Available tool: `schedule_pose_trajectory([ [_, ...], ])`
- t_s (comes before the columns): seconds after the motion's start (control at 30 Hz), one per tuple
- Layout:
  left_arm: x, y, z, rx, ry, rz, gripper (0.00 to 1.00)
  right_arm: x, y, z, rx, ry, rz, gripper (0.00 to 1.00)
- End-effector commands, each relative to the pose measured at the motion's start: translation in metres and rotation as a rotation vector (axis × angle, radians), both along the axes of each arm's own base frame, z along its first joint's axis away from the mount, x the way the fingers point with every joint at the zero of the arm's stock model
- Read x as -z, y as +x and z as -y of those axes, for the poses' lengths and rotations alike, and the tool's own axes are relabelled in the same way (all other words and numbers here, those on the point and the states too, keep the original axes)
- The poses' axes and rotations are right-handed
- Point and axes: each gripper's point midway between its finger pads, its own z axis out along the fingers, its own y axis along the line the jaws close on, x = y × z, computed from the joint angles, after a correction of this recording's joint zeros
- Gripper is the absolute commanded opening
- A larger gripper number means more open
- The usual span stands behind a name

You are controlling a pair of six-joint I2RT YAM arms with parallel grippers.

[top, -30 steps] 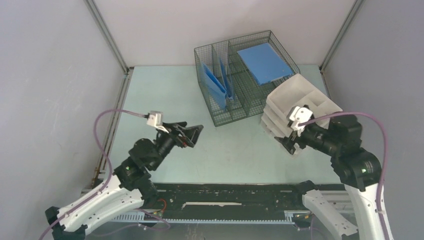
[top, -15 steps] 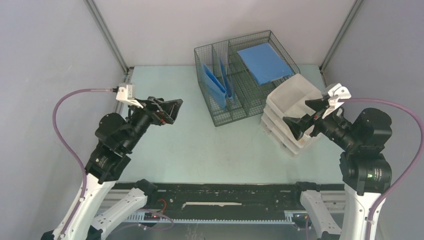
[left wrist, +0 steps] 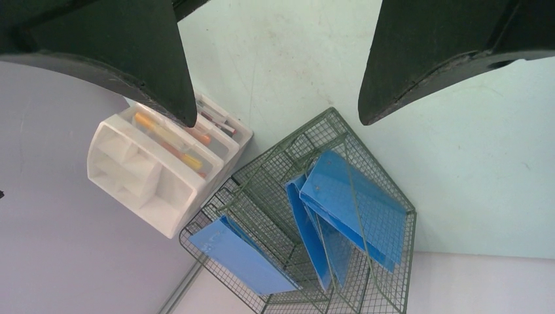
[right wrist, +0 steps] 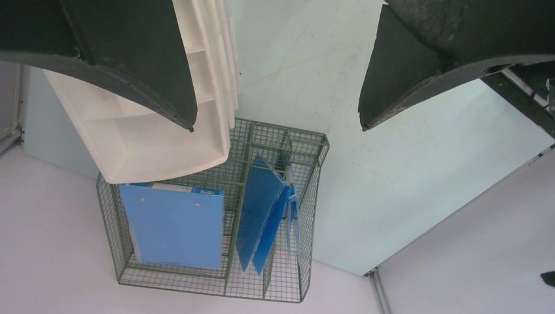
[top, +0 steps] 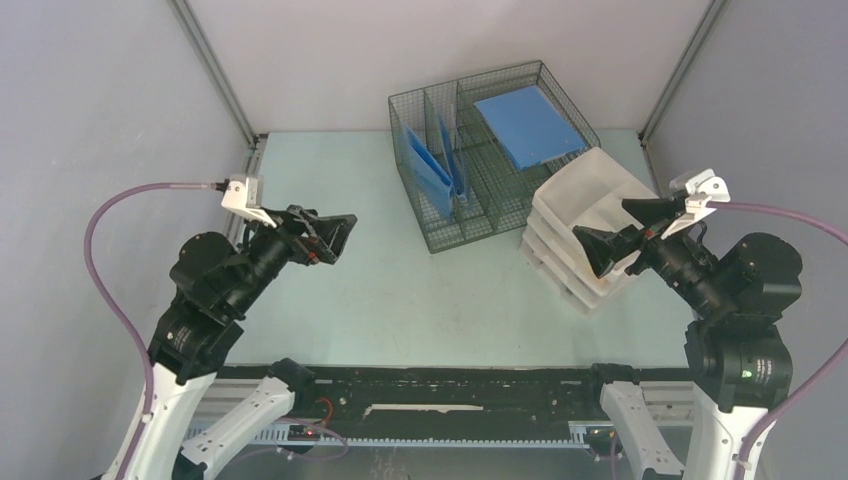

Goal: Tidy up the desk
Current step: Reset both arms

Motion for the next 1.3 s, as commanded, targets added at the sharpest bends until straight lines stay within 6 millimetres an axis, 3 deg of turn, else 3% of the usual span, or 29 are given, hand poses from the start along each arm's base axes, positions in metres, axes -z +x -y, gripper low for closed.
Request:
schedule_pose_trajectory([
  [0.0,-0.011,-0.014,-0.005,0.023,0.012,0.038,1.0,-0.012,-0.002,0.009,0.08,0.056,0.022,1.0],
  [0.77,0.009,-0.023,-0.006,0.034,0.002,0.019,1.0,-0.005,-0.014,0.003,0.055,0.087,0.041,1.0],
  [1.27,0.019,-0.021,-0.007,0.025,0.017,0.007,1.0,-0.002,-0.01,0.003,0.052,0.087,0.033,1.0],
])
